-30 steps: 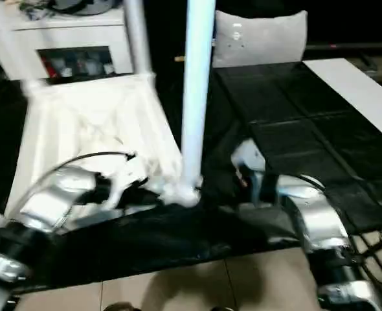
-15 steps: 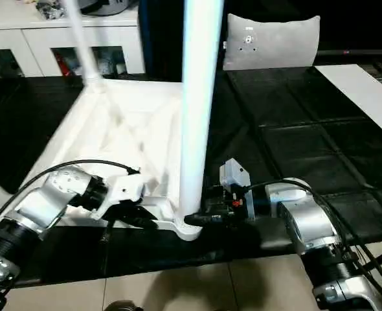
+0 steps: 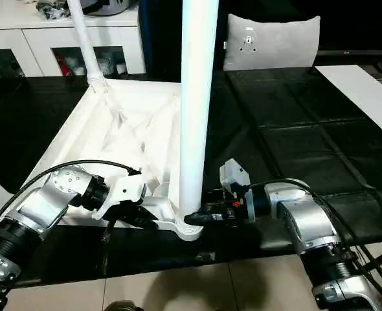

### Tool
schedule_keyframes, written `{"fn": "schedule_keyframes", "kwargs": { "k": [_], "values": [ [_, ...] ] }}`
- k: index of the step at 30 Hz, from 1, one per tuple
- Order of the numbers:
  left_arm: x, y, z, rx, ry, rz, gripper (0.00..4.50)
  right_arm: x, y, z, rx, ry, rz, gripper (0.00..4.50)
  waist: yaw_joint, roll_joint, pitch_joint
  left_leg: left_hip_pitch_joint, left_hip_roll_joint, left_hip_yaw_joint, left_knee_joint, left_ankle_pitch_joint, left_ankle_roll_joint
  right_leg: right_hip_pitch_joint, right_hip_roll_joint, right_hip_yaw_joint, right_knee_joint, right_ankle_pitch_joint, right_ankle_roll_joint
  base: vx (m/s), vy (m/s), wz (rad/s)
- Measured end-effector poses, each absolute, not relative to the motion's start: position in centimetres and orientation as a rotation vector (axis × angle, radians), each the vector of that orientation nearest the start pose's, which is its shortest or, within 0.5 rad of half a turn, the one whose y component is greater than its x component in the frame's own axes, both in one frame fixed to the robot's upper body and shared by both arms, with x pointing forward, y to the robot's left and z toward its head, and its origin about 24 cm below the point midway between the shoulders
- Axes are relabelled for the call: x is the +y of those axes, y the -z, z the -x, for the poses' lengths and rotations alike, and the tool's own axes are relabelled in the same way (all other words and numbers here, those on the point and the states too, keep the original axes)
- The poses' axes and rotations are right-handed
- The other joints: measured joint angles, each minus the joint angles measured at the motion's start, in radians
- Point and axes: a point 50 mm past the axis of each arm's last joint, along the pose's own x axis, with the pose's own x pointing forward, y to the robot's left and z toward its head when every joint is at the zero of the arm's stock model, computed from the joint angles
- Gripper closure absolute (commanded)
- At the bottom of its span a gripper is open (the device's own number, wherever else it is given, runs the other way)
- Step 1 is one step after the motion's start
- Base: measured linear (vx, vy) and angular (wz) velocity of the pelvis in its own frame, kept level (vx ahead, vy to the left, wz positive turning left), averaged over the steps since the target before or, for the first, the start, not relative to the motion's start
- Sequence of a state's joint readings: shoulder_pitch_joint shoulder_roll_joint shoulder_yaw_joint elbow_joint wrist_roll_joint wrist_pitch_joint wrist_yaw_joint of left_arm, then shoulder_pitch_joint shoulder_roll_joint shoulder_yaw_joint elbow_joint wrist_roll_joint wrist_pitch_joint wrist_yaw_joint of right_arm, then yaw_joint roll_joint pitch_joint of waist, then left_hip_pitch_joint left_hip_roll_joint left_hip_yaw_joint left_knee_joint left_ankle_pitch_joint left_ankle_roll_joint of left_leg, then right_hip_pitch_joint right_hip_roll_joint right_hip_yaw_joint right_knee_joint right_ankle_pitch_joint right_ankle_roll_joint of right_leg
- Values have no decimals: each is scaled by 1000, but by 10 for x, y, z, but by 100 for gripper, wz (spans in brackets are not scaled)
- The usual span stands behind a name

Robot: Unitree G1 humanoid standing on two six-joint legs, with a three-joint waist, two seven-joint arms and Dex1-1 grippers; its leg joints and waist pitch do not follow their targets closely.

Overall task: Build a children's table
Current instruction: Rotate leg to tighten

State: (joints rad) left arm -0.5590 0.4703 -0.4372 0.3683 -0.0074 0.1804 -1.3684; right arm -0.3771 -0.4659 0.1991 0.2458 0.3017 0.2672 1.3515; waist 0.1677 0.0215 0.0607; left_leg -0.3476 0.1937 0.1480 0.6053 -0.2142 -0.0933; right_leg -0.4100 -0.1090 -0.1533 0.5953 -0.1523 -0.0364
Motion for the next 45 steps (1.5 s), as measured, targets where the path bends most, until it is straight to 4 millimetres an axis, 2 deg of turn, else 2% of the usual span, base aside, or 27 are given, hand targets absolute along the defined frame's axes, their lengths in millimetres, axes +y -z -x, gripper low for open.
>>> {"fn": "schedule_keyframes", "kwargs": {
  "k": [2, 6, 7, 11, 12, 13, 15, 18, 20, 22, 23, 28, 30, 33, 34, 37, 39, 45],
  "values": [
    [125, -60, -298, 533, 1471, -480, 450, -148, -64, -279, 316, -1352, 46, 257, -6, 0, -1, 4, 0, 0, 0, 2, -2, 3, 0, 0, 1, 0, 0, 0, 0, 0],
    [121, -57, -305, 533, 1315, -432, 450, -142, -60, -289, 303, -1149, 2, 258, -40, 0, -1, 10, 0, 0, 0, 2, -3, 8, 0, -1, -3, 0, 0, 0, 0, 0],
    [116, -55, -309, 530, 1243, -402, 450, -139, -59, -295, 299, -1056, -11, 258, -58, 0, 0, 10, 0, 0, 0, 2, -3, 8, 0, -3, -8, 0, 0, 0, 0, 0],
    [101, -53, -317, 516, 1080, -314, 450, -130, -59, -312, 294, -828, -42, 259, -101, 1, -1, 6, 4, -4, 0, 3, -1, 11, 0, -14, -25, 1, 1, 0, 0, 0],
    [99, -52, -318, 513, 1059, -302, 450, -128, -59, -313, 291, -798, -49, 259, -106, 1, -1, 6, 5, -4, 0, 3, -1, 12, 0, -16, -26, 1, 1, 0, 0, 0],
    [91, -52, -324, 504, 988, -272, 450, -121, -60, -321, 282, -688, -67, 259, -116, 1, -1, 3, 6, -4, 1, 3, -1, 11, 0, -18, -29, 1, 1, 0, 0, 0],
    [83, -52, -328, 492, 926, -243, 450, -115, -60, -327, 274, -592, -82, 259, -120, 2, -1, -1, 7, -4, 0, 3, -1, 10, 0, -20, -33, 4, 1, 0, 0, 0],
    [75, -53, -331, 474, 873, -231, 450, -110, -62, -332, 260, -518, -85, 259, -118, 2, -2, -1, 5, -3, -1, 0, 3, 10, -2, -17, -33, 20, 3, 0, 0, 0],
    [73, -54, -332, 466, 858, -229, 450, -108, -63, -334, 241, -494, -87, 203, -109, 6, -4, -2, 5, -3, -6, 0, 4, 7, 0, -17, -33, 19, 3, 0, 0, 0],
    [72, -55, -333, 461, 852, -228, 450, -106, -63, -334, 229, -490, -95, 189, -105, 9, -6, -4, 6, -2, -8, 3, 8, 3, 0, -17, -29, 17, 1, 0, 0, 0],
    [72, -55, -333, 460, 851, -229, 450, -105, -64, -335, 222, -489, -99, 162, -103, 9, -6, -4, 6, -2, -8, 3, 8, 2, -1, -17, -26, 16, -2, 0, 0, 0],
    [72, -56, -333, 452, 853, -246, 450, -107, -63, -333, 201, -510, -96, 125, -94, 9, -6, -7, 6, 2, -6, 4, 7, -5, -1, -14, -19, 13, -2, 0, 0, 0],
    [75, -56, -333, 450, 875, -269, 450, -117, -61, -327, 187, -565, -73, 104, -84, 9, -6, -7, 6, 3, -6, 4, 7, -6, -1, -13, -19, 12, -1, 0, 0, 0],
    [83, -57, -331, 449, 923, -297, 450, -129, -60, -317, 169, -675, -45, 92, -83, 9, -5, -7, 8, 3, -5, 4, 7, -9, 1, -10, -18, 13, -1, 0, 0, 0],
    [86, -56, -329, 446, 947, -306, 450, -135, -60, -313, 166, -717, -30, 67, -82, 9, -5, -7, 8, 4, -5, 4, 7, -9, 1, -10, -18, 13, -1, 0, 0, 0],
    [95, -56, -324, 446, 1015, -334, 450, -145, -65, -308, 158, -820, 23, 54, -77, 10, -5, -6, 8, 5, -4, 4, 7, -8, 1, -10, -17, 14, -1, 0, 0, 0],
    [100, -55, -323, 450, 1049, -348, 450, -148, -68, -305, 153, -863, 42, 18, -75, 10, -5, -5, 8, 6, -4, 4, 7, -7, 1, -10, -17, 14, -2, 0, 0, 0],
    [124, -55, -311, 470, 1230, -420, 450, -162, -70, -292, 199, -1070, 111, 4, -56, 12, -5, -1, 9, 6, -3, 1, 1, -2, 1, -10, -18, 14, -1, 0, 0, 0]
  ]
}}
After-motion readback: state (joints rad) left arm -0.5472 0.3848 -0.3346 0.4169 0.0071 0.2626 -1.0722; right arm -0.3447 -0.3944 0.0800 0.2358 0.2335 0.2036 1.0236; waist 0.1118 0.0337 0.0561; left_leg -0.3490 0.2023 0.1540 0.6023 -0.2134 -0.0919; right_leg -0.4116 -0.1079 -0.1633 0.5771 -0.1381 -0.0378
